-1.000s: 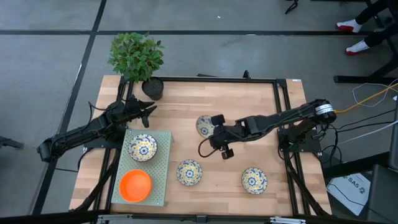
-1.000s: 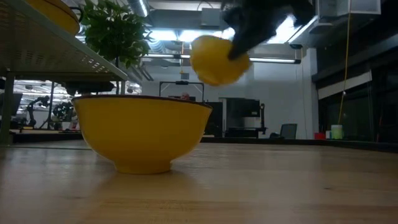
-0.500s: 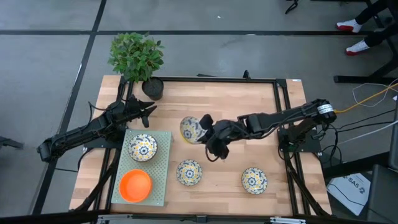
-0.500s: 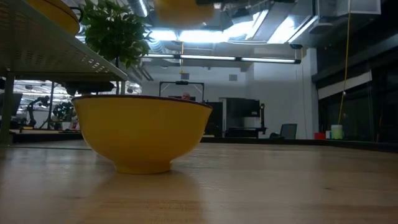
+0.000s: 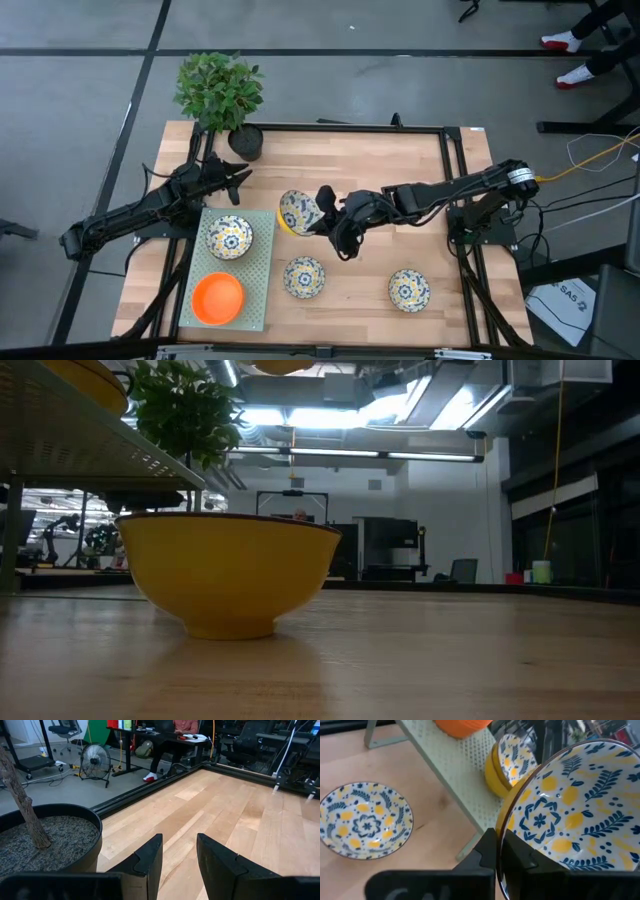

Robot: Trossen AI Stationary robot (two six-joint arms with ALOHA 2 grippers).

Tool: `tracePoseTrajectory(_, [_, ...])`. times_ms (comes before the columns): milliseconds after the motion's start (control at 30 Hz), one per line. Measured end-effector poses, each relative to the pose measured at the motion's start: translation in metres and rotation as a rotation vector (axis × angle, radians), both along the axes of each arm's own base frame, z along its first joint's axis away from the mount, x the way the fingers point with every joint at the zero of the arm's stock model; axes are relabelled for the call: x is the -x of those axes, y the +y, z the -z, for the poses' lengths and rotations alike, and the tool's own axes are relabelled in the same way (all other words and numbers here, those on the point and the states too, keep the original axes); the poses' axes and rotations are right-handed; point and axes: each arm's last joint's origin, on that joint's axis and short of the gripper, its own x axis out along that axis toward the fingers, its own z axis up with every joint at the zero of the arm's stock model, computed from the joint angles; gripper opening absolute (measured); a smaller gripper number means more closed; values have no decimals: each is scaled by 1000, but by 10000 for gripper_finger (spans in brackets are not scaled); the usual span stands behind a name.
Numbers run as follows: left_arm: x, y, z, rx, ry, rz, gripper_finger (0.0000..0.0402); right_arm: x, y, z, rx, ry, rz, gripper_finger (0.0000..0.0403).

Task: Pick & Place Mini bowls
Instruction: Stack the patterned bowl on top of the patterned bowl on the shelf

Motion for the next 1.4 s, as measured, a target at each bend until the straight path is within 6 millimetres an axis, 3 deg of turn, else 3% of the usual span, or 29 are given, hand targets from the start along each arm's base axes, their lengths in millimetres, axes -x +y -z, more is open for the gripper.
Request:
tracePoseTrajectory(333, [0, 0, 0, 0, 0, 0, 114, -1, 0, 5, -97, 45, 5, 13])
tracePoseTrajectory(800, [0, 0, 0, 0, 0, 0, 114, -7, -12, -6, -645, 26, 120, 13])
tracePoseTrajectory(1100, [0, 0, -1, -1, -7, -1, 114, -4, 4, -7, -687, 51, 57, 14])
tracePoseTrajectory(1400, [-3, -2, -8, 306, -277, 66, 114, -8, 10, -6, -742, 24, 89, 14])
